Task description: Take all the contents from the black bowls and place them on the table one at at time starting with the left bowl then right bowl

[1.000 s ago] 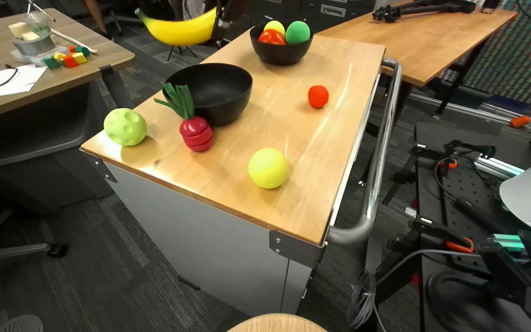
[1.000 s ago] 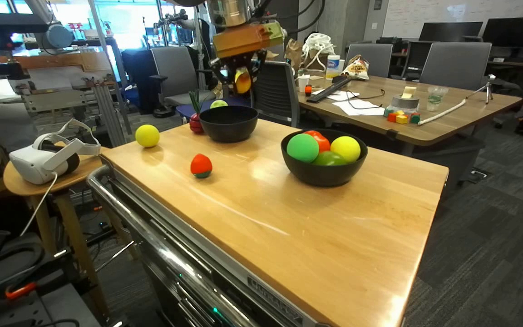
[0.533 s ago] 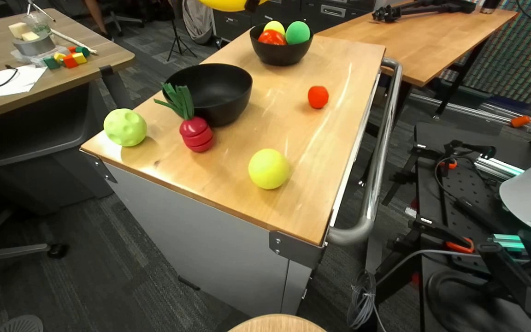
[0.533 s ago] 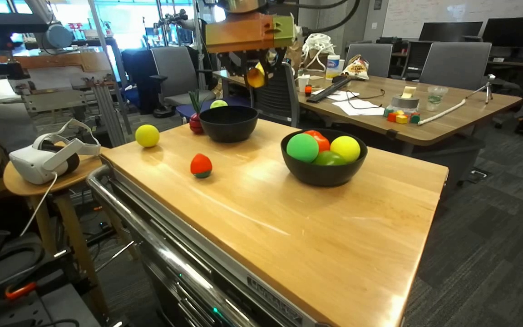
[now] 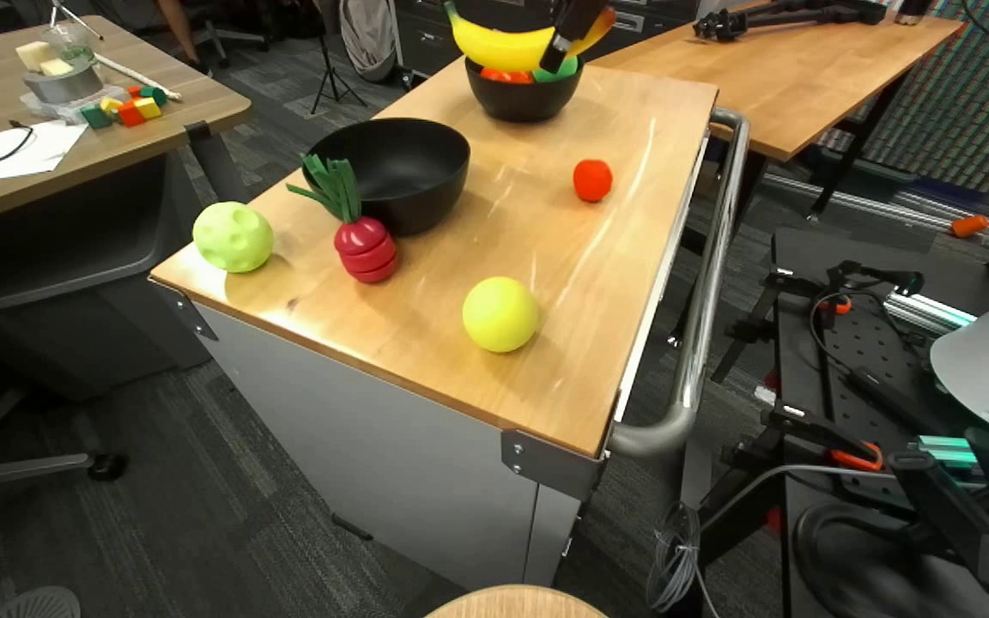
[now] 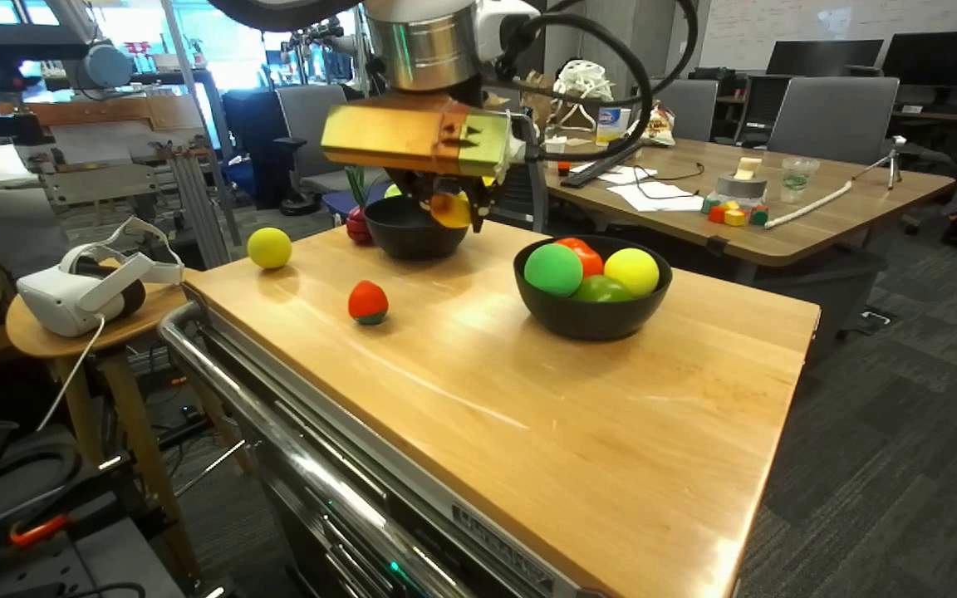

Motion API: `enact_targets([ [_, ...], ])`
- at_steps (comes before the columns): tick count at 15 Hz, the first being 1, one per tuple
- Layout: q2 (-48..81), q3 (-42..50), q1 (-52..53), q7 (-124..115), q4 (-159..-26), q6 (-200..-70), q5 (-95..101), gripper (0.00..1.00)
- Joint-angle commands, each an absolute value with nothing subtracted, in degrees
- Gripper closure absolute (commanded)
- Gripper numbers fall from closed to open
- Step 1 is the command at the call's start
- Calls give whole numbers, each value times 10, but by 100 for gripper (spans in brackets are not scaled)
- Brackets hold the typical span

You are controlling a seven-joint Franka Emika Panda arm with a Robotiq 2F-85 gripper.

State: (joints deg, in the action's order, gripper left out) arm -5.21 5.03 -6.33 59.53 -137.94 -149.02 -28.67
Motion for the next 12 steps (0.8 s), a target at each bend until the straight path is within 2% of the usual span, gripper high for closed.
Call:
enact_targets([
  [1, -83, 61, -52, 571, -1427, -1498, -267, 83],
  [12, -69, 54, -31, 565, -1456, -1497, -248, 83],
])
